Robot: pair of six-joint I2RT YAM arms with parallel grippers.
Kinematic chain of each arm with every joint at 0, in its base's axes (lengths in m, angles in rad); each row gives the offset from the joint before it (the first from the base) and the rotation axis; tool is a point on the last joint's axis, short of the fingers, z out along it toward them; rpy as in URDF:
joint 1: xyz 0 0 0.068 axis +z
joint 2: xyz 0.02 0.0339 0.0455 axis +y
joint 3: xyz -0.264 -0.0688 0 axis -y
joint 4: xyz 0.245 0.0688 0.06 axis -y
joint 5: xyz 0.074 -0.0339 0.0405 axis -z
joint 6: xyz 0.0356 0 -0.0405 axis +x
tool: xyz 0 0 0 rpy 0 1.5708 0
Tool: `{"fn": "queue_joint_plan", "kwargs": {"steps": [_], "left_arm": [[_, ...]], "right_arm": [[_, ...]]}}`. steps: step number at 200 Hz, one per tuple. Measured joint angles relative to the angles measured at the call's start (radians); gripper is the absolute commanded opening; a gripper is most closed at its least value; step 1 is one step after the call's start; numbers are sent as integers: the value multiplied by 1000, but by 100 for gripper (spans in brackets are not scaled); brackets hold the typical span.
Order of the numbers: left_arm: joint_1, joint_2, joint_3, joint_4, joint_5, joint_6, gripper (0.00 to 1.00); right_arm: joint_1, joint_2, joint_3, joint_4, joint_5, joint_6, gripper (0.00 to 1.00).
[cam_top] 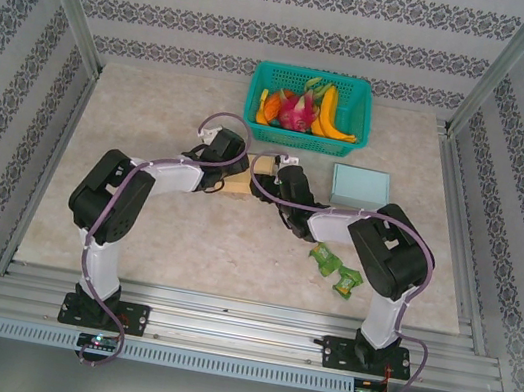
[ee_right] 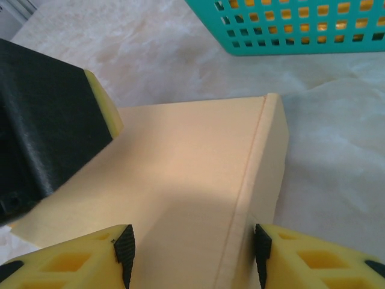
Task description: Fold the paper box
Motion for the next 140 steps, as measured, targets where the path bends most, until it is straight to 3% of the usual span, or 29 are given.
{"fn": "queue_joint_plan", "kwargs": {"steps": [74,140], "left_arm": [[-3,-21,0,0,-6,5,89],[-8,-163,-96,8,-54,5,90]], "right_arm": [[1,-16,-52,47,-25,0,60],[1,-138,-135,54,-21,-7,61]]}}
